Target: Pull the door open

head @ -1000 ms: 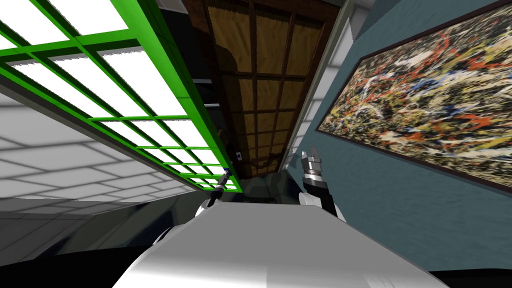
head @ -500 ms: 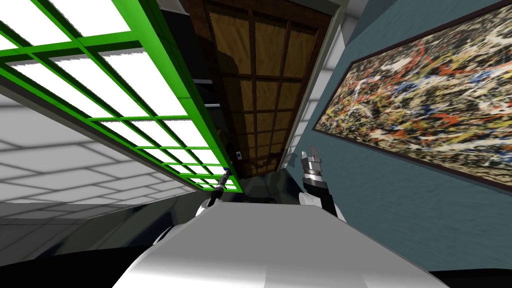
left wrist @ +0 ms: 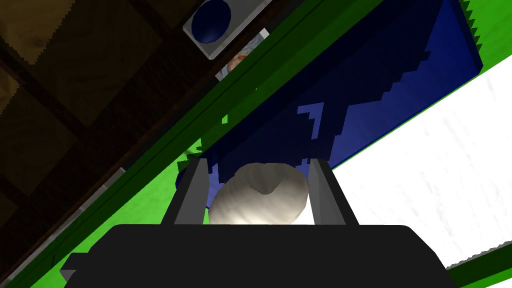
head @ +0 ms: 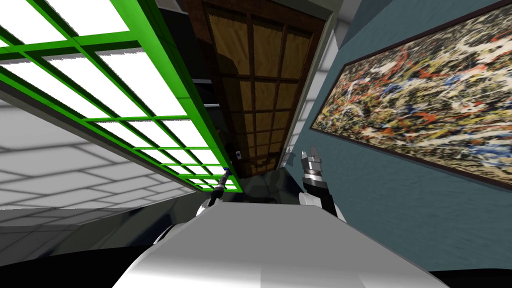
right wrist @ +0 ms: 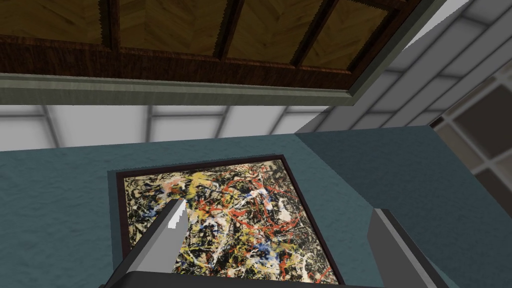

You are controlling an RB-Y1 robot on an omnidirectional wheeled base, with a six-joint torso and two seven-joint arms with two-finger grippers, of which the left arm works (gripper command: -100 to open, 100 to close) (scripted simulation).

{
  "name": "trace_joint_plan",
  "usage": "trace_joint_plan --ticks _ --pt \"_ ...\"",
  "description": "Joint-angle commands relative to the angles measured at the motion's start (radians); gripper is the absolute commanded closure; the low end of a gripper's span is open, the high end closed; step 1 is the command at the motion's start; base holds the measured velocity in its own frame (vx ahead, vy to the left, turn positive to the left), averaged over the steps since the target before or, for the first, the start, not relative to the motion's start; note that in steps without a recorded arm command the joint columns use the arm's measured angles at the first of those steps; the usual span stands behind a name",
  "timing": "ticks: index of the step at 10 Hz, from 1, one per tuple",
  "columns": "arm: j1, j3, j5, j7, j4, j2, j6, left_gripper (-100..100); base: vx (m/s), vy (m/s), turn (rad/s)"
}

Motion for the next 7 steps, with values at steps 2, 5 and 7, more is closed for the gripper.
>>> trace_joint_plan --ticks 2,5,7 --pt "0.001 -0.004 0.022 0.054 -0.007 0.008 0.002 100 -0.038 0.019 -0.043" --pt "-0.002 -0.021 0.053 0.135 -0.007 0.009 0.006 100 -0.038 0.015 -0.047" --pt "-0.003 -0.029 0.068 0.177 -0.007 0.010 0.007 100 -0.037 0.015 -0.046"
